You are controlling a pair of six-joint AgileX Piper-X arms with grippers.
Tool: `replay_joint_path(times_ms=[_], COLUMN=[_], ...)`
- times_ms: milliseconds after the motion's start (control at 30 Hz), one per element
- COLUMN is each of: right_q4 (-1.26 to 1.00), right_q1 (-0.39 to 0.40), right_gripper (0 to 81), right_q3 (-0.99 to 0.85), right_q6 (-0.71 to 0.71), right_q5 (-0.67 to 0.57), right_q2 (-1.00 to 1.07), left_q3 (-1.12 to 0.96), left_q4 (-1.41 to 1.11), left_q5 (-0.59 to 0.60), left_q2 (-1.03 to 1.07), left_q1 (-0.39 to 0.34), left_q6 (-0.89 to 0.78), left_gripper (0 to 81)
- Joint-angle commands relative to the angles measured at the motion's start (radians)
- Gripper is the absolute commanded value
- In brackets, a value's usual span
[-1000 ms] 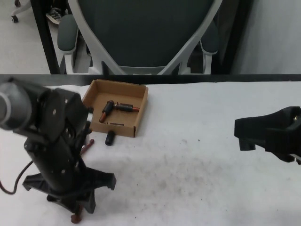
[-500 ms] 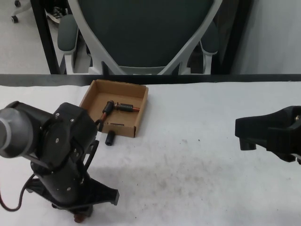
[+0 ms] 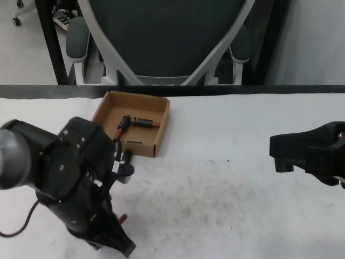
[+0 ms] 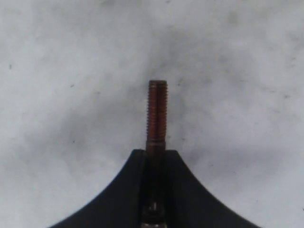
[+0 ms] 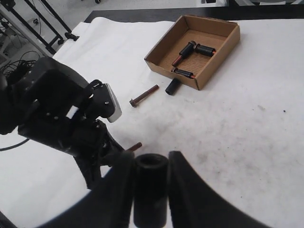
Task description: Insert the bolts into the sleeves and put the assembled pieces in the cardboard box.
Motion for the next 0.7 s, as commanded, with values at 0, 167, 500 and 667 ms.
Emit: replay_joint_path(times_ms=[0,167,500,667], right_q4=[-0.006,-0.006,-0.006,-0.006], right_q1=[0.004,0.004,0.004,0.004], right_gripper=[0.3,0.3,0.3,0.3], right_q3=[-0.003,-0.003,-0.003,-0.003], right_q6=[0.000,0.000,0.000,0.000], right_q5=[0.006,0.002,-0.059,-0.070], right_q2=[-0.009,-0.009,-0.009,-0.009], left_q3=[-0.004,-0.004,-0.004,-0.004], left_q4=[-0.011,-0.014,-0.014,-0.014], left_q5=[0.028,0.079,0.079,0.079], left_q2=[-0.059,-0.156,-0.178,-0.178], left_q1=[-0.004,-0.004,-0.004,-0.004], left_q6=[0.142,0.437,0.631,0.620], left_gripper=[0.8,0.8,0.8,5.3])
